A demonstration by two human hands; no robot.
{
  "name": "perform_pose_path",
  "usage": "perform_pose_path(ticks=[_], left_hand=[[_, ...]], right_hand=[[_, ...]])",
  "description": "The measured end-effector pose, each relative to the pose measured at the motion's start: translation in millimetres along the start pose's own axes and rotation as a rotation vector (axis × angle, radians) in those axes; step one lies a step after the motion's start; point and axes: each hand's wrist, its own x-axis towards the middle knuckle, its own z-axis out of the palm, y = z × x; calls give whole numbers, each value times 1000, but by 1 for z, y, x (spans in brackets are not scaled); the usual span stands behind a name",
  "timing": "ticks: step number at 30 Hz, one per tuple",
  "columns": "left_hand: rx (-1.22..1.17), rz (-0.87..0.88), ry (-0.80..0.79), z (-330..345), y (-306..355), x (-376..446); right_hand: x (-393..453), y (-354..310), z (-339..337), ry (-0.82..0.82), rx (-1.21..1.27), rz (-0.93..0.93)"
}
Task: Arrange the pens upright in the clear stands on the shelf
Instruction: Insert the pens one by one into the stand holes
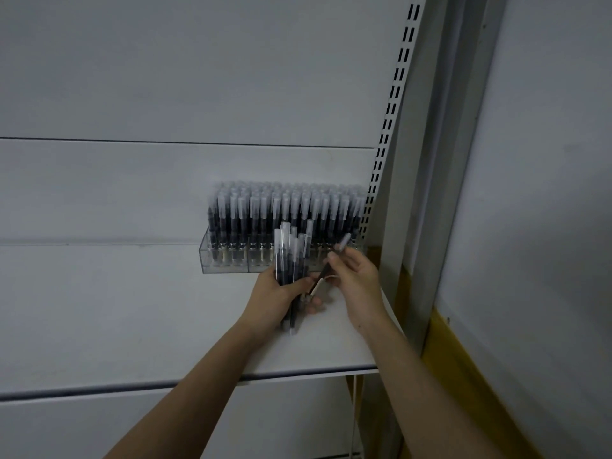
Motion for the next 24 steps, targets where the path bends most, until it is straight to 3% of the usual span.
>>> perform_pose_path(ticks=[5, 15, 24], left_hand=[[8, -17, 6, -1, -1, 2], [29, -9, 5, -1, 1, -1], [48, -10, 2, -1, 2, -1]], right_hand=[[26, -34, -11, 94, -57, -61], [52, -83, -18, 119, -570, -410], [53, -67, -15, 37, -760, -382]])
